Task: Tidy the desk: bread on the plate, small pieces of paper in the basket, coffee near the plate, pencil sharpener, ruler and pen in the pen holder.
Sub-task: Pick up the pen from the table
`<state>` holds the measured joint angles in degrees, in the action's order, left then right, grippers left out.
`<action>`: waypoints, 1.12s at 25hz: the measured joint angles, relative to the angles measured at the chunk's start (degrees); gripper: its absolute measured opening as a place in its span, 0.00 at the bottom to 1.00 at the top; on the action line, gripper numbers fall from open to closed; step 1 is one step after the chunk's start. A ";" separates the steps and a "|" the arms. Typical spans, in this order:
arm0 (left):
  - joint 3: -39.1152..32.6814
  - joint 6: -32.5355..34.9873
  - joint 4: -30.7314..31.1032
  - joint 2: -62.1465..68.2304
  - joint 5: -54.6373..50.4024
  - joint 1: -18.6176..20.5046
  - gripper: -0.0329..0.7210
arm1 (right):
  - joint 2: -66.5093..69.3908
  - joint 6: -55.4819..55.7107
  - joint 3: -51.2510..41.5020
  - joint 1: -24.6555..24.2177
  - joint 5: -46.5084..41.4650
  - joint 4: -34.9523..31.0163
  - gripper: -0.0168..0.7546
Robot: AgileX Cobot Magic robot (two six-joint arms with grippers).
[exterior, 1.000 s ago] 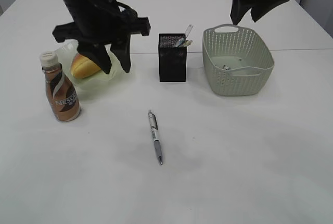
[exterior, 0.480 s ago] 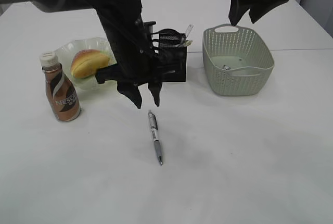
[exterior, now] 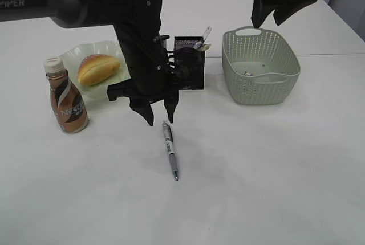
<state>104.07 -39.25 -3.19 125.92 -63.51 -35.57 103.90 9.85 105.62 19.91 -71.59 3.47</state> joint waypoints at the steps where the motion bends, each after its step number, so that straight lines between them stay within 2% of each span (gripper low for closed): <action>1: 0.00 -0.04 0.00 0.36 0.00 0.00 0.44 | 0.00 0.00 0.00 0.00 0.00 0.00 0.45; 8: 0.00 -0.13 0.08 2.74 1.26 -0.49 0.48 | 0.00 0.00 0.00 0.00 0.00 -0.09 0.45; 28: 0.00 -0.37 0.92 7.94 4.68 -1.43 0.48 | 0.00 0.00 0.00 0.00 0.00 -0.09 0.45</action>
<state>104.07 -39.62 -2.27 133.86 -58.83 -37.00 103.90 9.85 105.62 19.91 -71.59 3.38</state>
